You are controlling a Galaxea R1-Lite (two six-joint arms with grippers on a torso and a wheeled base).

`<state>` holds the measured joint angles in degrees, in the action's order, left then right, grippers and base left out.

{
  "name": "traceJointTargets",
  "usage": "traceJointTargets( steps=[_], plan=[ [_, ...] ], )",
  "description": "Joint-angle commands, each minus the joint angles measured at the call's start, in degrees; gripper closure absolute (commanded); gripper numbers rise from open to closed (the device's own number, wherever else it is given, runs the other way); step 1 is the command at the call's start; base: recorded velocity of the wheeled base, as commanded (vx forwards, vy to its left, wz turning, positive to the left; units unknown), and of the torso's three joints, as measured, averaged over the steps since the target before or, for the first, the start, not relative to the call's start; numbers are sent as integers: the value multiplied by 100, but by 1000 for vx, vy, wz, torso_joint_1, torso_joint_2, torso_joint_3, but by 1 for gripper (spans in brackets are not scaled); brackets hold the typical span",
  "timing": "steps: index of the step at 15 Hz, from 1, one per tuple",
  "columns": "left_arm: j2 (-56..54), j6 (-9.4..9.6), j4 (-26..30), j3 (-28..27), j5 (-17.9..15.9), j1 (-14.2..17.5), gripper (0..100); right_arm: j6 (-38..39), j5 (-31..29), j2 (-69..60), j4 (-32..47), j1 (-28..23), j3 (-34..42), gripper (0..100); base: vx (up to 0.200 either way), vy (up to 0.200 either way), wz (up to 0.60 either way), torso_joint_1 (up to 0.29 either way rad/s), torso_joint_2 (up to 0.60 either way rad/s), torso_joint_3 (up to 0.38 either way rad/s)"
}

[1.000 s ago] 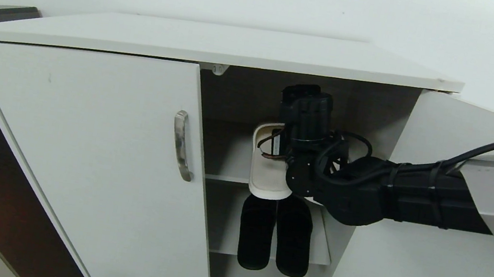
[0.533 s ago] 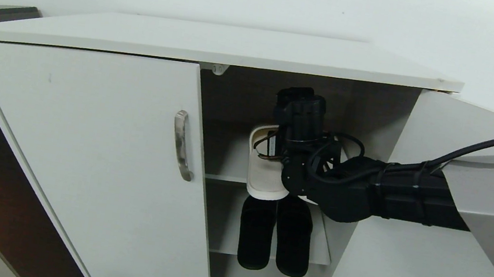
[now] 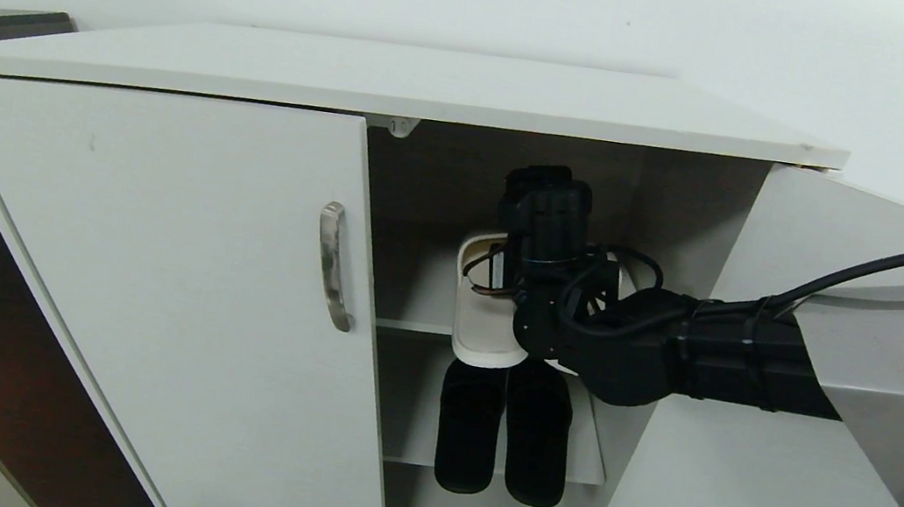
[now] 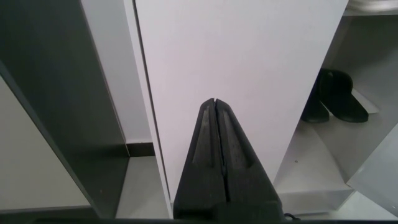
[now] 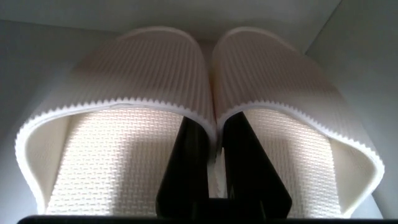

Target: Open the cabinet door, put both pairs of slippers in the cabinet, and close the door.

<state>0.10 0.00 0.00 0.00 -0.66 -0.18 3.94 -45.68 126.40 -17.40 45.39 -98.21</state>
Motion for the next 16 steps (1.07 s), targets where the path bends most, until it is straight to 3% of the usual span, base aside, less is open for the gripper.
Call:
traceJointTargets(
  steps=[1,2,7,16],
  plan=[
    [8,0,0,0,-4,1,100,2,-2,33,-1,-3,3,100,0,0,0,0,0,0],
    [8,0,0,0,4,1,100,2,-2,33,8,-3,30,0,0,0,0,0,0,0],
    [8,-9,0,0,4,1,100,-7,-29,-186,17,58,276,0,0,0,0,0,0,0],
    [8,-9,0,0,4,1,100,63,-64,-1804,-80,717,2148,0,0,0,0,0,0,0]
  ],
)
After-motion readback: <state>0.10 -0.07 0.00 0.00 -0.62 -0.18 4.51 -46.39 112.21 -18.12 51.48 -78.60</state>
